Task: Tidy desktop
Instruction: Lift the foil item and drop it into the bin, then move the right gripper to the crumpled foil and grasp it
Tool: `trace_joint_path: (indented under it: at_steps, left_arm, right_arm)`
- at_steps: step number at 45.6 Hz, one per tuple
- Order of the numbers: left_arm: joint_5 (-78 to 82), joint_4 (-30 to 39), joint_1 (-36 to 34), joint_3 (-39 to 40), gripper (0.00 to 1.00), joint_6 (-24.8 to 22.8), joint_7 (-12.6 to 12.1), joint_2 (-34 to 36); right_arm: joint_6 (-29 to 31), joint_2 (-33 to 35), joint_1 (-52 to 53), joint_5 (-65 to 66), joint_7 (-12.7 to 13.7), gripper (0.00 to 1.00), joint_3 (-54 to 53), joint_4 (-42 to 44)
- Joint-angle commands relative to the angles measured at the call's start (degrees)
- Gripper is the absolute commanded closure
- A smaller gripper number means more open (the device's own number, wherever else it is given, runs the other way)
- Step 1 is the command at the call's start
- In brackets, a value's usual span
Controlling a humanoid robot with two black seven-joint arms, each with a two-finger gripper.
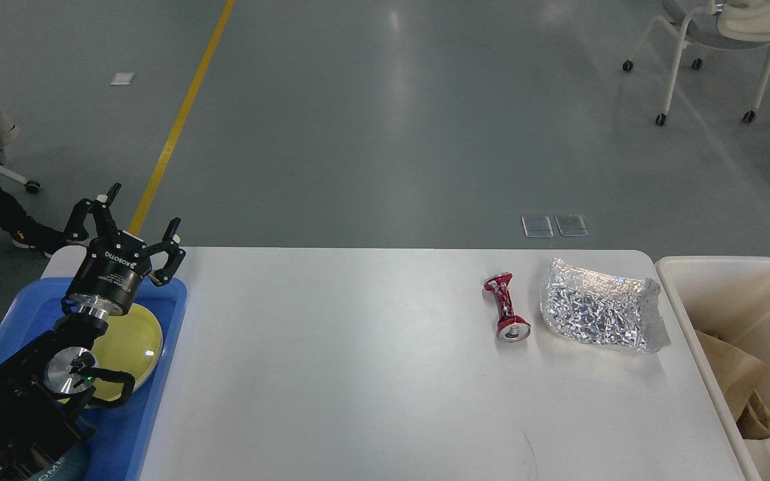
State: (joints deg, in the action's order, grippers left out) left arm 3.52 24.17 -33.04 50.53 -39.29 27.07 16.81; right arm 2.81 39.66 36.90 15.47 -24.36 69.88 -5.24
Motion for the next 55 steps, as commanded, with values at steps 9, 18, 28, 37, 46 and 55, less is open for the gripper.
trace_joint_path:
  at_steps: [9, 18, 28, 37, 46, 55]
  left_arm:
    - [0.00, 0.00, -0.01, 0.00, 0.00, 0.00, 0.00, -0.02]
    - [0.00, 0.00, -0.01, 0.00, 0.00, 0.00, 0.00, -0.02]
    - [0.00, 0.00, -0.01, 0.00, 0.00, 0.00, 0.00, -0.02]
    - [0.00, 0.00, -0.01, 0.00, 0.00, 0.00, 0.00, -0.02]
    - [0.00, 0.00, -0.01, -0.08, 0.00, 0.00, 0.00, 0.16]
    - [0.00, 0.00, -0.01, 0.00, 0.00, 0.00, -0.09, -0.02]
  right_arm:
    - [-0.53, -1.08, 0.36, -1.41, -0.33, 0.00, -0.71, -0.12]
    - [0.18, 1.29, 13.34, -1.23, -0.77, 0.00, -1.68, -14.33]
    - [5.17, 10.26, 55.07, 6.67, -0.42, 0.00, 1.92, -44.75]
    - [34.25, 7.72, 89.89, 12.74, -0.60, 0.00, 5.97, -54.34]
    - [52.19, 1.56, 107.14, 16.17, -0.60, 0.00, 5.27, -63.13]
    - [52.19, 1.29, 105.41, 16.26, -0.16, 0.00, 4.21, -66.39]
